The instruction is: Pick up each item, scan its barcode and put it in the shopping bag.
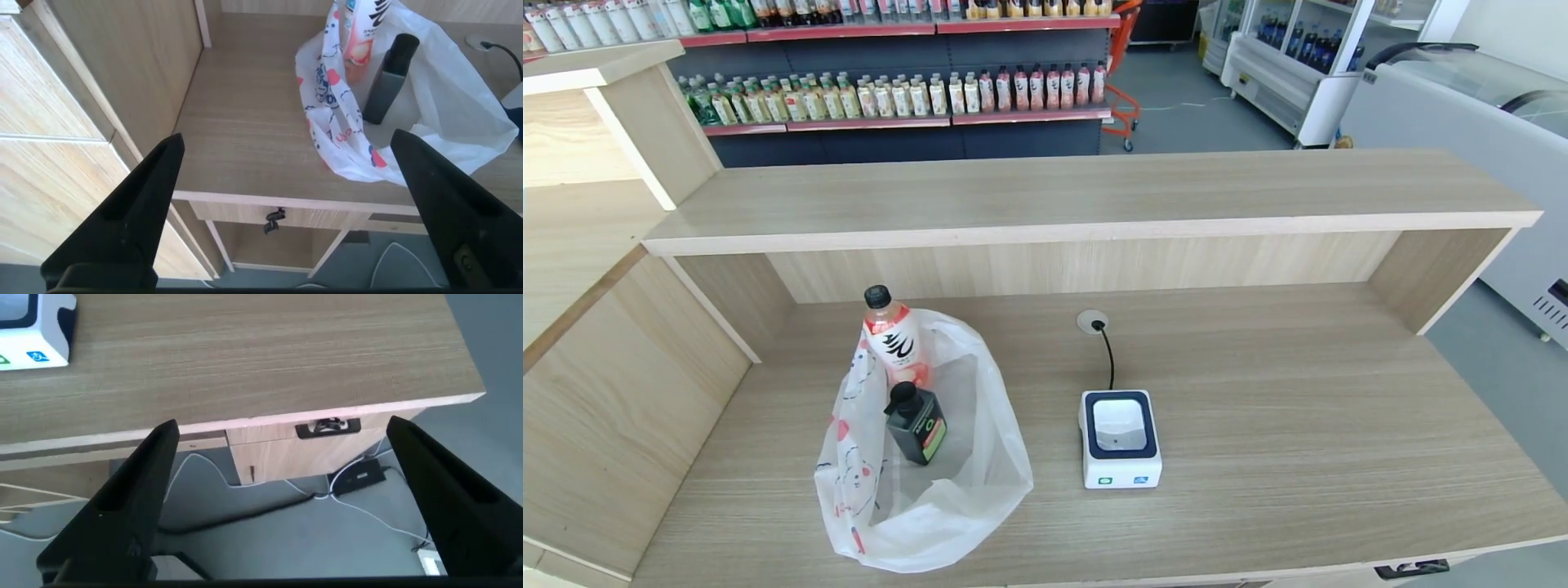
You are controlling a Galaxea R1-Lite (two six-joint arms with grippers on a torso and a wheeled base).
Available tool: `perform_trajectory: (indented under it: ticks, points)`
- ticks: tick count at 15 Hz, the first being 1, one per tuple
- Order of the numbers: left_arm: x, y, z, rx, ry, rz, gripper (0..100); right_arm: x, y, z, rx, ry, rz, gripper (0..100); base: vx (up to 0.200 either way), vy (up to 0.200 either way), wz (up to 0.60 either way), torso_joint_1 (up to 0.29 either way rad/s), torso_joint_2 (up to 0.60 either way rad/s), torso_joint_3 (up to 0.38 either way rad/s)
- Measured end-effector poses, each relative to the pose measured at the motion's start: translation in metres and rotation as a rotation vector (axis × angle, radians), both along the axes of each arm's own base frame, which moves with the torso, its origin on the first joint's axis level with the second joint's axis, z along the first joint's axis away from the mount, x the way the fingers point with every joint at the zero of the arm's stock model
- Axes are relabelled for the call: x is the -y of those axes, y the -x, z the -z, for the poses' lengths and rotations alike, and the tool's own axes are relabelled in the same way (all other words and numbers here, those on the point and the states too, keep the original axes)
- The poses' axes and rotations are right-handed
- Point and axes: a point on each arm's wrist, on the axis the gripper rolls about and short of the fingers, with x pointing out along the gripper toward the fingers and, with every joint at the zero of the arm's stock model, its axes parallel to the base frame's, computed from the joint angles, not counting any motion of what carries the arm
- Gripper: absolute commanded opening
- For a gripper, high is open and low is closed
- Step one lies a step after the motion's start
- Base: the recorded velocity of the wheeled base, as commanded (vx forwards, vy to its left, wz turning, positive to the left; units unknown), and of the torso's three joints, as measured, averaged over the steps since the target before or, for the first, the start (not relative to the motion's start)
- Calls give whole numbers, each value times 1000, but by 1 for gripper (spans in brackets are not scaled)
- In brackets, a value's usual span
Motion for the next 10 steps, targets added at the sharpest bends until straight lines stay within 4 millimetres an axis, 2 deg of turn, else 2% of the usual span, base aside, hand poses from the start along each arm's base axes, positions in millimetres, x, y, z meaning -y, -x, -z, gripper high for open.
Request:
perform_trajectory:
  ticks: [4, 10]
  points:
    - [0, 0, 0, 0, 0, 0, 100, -1, 16, 5, 169, -14, -61, 100, 0, 0, 0, 0, 0, 0]
    - [0, 0, 0, 0, 0, 0, 100, -1, 19, 6, 220, -11, -64, 100, 0, 0, 0, 0, 0, 0]
